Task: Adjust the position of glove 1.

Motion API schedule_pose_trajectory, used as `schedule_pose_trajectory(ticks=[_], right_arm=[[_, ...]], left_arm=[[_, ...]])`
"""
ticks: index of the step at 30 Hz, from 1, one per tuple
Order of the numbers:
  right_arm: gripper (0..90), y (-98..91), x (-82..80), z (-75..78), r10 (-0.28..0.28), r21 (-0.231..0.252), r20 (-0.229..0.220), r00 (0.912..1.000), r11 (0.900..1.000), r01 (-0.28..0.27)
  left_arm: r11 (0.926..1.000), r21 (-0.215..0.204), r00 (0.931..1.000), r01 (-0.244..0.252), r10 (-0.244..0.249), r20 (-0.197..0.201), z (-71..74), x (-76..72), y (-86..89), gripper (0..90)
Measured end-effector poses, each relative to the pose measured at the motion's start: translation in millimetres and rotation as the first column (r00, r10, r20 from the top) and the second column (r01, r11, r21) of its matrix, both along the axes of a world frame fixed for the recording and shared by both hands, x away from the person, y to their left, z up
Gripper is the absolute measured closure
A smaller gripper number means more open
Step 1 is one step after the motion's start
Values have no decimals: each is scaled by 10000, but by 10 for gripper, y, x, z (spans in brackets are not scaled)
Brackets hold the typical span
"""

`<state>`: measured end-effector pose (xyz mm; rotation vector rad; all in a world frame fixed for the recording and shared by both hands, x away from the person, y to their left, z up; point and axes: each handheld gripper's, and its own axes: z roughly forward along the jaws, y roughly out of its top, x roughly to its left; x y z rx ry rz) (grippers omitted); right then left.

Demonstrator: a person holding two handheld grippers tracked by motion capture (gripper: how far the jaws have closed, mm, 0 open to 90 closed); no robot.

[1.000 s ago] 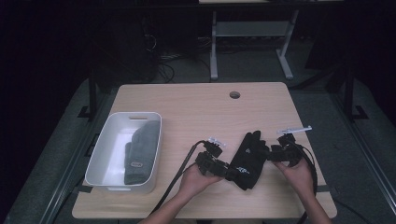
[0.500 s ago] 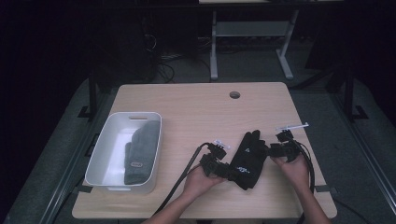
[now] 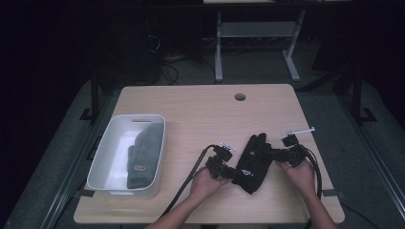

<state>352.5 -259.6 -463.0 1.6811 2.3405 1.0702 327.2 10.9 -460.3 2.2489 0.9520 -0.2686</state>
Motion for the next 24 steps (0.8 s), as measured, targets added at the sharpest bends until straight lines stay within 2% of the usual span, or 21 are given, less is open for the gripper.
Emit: schedule_pose_trajectory(ticks=[3,7,8,16,24], right_arm=[[662,-6,-7,-16,35,426,-199,9998,9991,-26],[722,26,-20,4,75,398,-113,9999,9992,-70],[727,29,-19,6,154,315,-5,9999,9994,-154],[739,59,-46,50,147,243,-83,9999,9996,-144],[740,117,-60,138,319,102,23,9995,9994,-320]], left_arm=[[10000,14,10000,76,-76,1,-4,16,1,758],[9999,-97,9999,45,-47,-135,-9,27,16,786],[9999,-114,9999,43,-44,-119,-8,24,17,788],[9994,-349,9999,-13,9,-126,6,14,78,799],[9994,-356,10000,21,-19,52,69,1,152,801]])
